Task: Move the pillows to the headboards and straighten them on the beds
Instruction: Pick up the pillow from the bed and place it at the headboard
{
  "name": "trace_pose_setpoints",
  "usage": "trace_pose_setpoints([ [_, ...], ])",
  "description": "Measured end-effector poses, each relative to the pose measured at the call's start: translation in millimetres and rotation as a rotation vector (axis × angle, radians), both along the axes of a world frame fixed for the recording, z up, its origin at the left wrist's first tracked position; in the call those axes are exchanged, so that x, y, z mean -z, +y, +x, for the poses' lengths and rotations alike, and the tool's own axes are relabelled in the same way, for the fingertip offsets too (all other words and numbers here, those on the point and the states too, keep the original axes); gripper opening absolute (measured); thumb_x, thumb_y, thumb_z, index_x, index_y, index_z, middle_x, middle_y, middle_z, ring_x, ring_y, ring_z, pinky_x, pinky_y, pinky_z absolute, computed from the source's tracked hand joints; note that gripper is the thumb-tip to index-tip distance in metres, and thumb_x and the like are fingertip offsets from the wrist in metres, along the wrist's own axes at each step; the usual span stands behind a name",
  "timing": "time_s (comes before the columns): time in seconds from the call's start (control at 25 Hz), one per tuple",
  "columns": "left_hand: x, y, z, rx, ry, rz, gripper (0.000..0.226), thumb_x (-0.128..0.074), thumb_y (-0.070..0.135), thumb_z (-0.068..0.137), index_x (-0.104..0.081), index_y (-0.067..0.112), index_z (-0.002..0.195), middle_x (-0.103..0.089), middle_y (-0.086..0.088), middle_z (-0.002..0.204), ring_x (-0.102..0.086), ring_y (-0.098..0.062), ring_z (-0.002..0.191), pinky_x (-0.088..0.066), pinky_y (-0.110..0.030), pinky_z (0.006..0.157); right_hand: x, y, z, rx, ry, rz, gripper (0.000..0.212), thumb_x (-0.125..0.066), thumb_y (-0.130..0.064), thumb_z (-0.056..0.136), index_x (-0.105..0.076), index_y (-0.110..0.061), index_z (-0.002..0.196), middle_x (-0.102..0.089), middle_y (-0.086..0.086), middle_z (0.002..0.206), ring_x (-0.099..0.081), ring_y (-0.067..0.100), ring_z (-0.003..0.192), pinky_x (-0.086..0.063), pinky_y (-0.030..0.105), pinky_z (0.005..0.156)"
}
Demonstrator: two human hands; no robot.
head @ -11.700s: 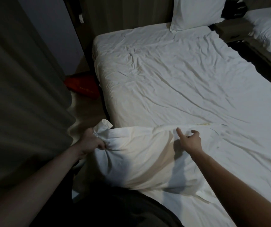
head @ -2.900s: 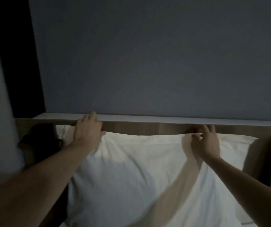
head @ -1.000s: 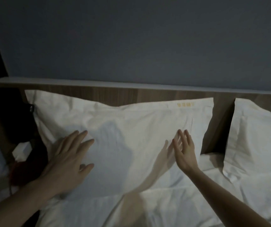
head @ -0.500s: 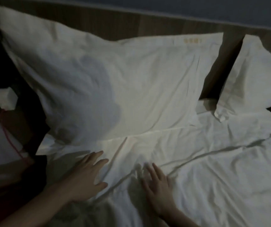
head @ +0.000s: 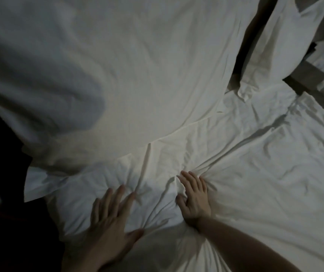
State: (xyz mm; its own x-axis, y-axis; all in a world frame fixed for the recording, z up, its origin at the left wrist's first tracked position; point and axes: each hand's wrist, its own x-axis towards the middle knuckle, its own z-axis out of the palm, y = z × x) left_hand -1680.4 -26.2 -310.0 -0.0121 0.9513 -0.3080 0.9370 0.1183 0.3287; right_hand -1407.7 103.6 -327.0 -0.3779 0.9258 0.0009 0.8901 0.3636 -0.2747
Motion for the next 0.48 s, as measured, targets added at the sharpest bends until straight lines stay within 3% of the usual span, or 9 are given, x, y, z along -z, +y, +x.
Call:
trace_pose_setpoints([
  [0.08,-14,9,-8,0.001,-0.025,-0.039,0.102,-0.041,0.093,0.071,-0.025,0.045,0.159,-0.015,0.004,0.172,-0.01,-0.028,0.156,-0.006,-0.047,0.121,-10,1,-3,0.033,-0.039,-0.087,0.063,-0.051,-0.046,0.089,-0.049,-0.03,0.15,-0.045,-0.007,0.159,-0.035,0.021,0.153,-0.023,0.053,0.125],
  [0.16,-46,24,-13,0.017,-0.13,-0.256,0.109,-0.041,0.09,0.065,-0.014,0.046,0.161,0.006,0.009,0.173,0.009,-0.023,0.159,0.002,-0.043,0.126,-31,4,-12,0.132,-0.038,-0.223,0.066,-0.049,-0.053,0.085,-0.05,-0.032,0.148,-0.045,-0.008,0.159,-0.034,0.02,0.153,-0.022,0.051,0.125],
  [0.24,-88,27,-14,-0.012,-0.268,-0.417,0.117,-0.033,0.085,0.054,-0.031,0.033,0.159,-0.01,0.003,0.173,-0.004,-0.02,0.16,-0.007,-0.035,0.128,-69,-4,-27,0.271,0.126,-0.405,0.073,-0.047,-0.058,0.079,-0.057,-0.027,0.144,-0.05,-0.004,0.156,-0.04,0.021,0.149,-0.027,0.047,0.124],
  [0.36,-172,3,-13,-0.082,-0.376,-0.297,0.097,-0.037,0.075,0.063,-0.061,0.019,0.138,-0.052,-0.002,0.149,-0.047,-0.019,0.141,-0.033,-0.027,0.117,-158,-46,-35,0.355,0.434,-0.505,0.048,-0.063,-0.039,0.089,-0.065,-0.022,0.134,-0.062,0.0,0.139,-0.057,0.019,0.129,-0.043,0.034,0.111],
  [0.48,-264,-42,-5,-0.091,-0.482,-0.244,0.066,-0.053,0.064,0.072,-0.069,0.022,0.119,-0.058,0.014,0.122,-0.057,-0.004,0.117,-0.039,-0.013,0.098,-260,-118,-19,0.461,0.695,-0.57,0.033,-0.063,-0.023,0.099,-0.066,-0.028,0.132,-0.064,-0.013,0.135,-0.06,0.005,0.121,-0.047,0.025,0.102],
])
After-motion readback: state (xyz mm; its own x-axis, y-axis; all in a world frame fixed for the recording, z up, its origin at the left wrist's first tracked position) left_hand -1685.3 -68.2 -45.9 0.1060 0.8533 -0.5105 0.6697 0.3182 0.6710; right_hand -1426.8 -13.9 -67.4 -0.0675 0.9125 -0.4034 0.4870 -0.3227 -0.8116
